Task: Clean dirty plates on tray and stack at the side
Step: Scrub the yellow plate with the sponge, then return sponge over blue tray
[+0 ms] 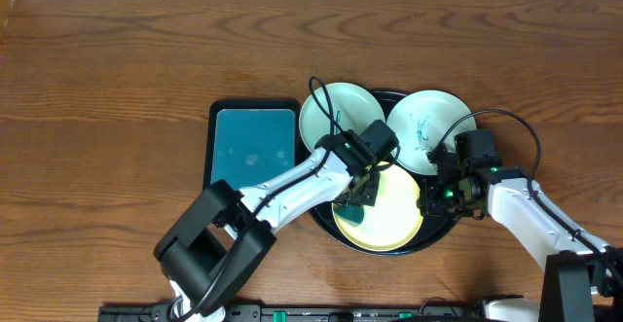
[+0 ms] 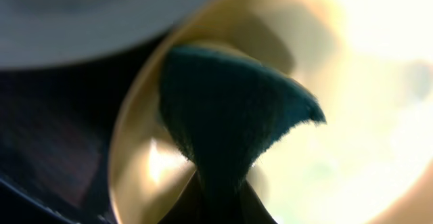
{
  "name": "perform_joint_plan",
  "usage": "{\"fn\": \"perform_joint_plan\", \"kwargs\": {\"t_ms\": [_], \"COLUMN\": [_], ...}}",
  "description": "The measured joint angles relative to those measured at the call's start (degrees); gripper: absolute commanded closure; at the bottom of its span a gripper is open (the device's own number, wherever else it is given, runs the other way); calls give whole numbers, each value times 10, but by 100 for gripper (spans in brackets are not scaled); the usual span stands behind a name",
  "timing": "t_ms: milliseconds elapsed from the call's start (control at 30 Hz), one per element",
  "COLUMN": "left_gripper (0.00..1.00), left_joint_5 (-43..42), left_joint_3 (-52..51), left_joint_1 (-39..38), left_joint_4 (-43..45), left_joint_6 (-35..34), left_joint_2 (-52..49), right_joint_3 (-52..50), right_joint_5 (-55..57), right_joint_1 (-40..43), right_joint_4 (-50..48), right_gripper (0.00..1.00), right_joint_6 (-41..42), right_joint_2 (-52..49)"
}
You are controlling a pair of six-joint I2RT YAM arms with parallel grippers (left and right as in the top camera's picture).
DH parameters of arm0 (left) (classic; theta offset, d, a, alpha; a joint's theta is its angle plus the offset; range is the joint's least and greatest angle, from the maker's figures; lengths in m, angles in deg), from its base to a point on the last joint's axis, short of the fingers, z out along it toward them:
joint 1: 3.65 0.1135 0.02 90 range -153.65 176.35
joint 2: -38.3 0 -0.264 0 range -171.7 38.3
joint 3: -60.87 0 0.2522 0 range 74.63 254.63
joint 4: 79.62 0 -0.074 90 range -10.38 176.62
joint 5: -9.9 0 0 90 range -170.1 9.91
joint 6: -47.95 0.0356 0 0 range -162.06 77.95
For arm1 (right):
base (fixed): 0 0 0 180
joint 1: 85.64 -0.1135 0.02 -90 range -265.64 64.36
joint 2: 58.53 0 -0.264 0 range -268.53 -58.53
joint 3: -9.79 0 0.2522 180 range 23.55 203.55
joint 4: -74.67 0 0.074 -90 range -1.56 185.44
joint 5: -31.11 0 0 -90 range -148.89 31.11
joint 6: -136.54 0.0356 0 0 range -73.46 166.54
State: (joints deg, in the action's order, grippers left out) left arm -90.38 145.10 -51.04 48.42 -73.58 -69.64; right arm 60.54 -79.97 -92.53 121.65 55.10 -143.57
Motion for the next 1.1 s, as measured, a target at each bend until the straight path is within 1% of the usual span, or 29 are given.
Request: {"fn": "perform_joint_plan", "kwargs": {"t_ms": [67,200,300,367,433,633,867,1100], "left_gripper": [92,93,92,93,93,93,92,92], "left_joint_5": [-25,-49,-43,-26,-10,29,43,45], "left_joint_3": [-1,-6,-7,-7,-7,-7,-7,-10], "left_joint_1": [2,3,7,16,29,108,223,275], "left_joint_4": [-3,-2,-5,-12,-23,-55,-69,-83], "left_joint_6": [1,19,33,41,45,48,53,76], "left_joint_2": [5,28,62,99,125,175,180,180], "right_joint_3": [0,0,0,0,0,0,0,0], "right_joint_5": [0,0,0,1,1,-7,-71,-66], "right_joint_1": [0,0,0,0,0,0,-3,-3], "right_joint_4": [0,0,0,-1,-4,-7,-9,-8], "right_gripper": [99,99,99,98,99,98,99,99], "right_joint_6": [0,0,0,0,0,-1,-17,-14], "right_joint_2": [0,0,0,0,0,0,0,5]}}
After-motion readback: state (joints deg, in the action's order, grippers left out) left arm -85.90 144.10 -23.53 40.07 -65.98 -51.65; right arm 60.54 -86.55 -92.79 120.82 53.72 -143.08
